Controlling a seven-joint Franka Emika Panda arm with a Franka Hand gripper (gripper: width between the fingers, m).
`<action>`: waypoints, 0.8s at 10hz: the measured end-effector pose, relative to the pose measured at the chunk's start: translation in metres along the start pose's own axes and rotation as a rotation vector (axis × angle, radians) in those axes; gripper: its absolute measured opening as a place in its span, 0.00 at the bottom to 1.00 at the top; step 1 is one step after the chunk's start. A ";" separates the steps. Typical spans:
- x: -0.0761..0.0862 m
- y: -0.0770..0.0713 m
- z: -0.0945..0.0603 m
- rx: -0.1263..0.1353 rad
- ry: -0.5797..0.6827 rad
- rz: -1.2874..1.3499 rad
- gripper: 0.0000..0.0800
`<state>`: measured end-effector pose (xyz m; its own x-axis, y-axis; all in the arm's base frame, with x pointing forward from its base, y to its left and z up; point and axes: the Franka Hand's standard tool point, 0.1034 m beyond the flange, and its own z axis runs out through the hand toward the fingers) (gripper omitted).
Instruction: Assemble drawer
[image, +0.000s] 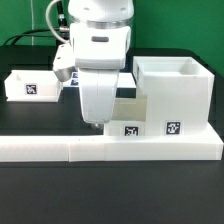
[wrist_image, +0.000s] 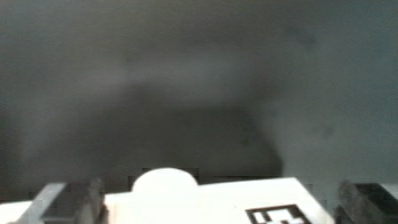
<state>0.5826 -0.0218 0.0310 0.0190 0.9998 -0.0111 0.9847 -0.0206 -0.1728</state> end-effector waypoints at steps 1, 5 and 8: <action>-0.001 0.005 -0.006 -0.005 0.000 0.000 0.81; 0.006 0.009 -0.013 0.001 -0.013 0.076 0.81; 0.007 0.009 -0.013 -0.001 -0.027 0.140 0.81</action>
Offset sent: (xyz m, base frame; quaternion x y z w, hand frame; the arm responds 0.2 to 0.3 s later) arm 0.0107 0.0251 0.0058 0.0130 -0.0036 0.0443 0.9989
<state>0.5936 -0.0150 0.0419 0.1519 0.9865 -0.0612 0.9729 -0.1602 -0.1670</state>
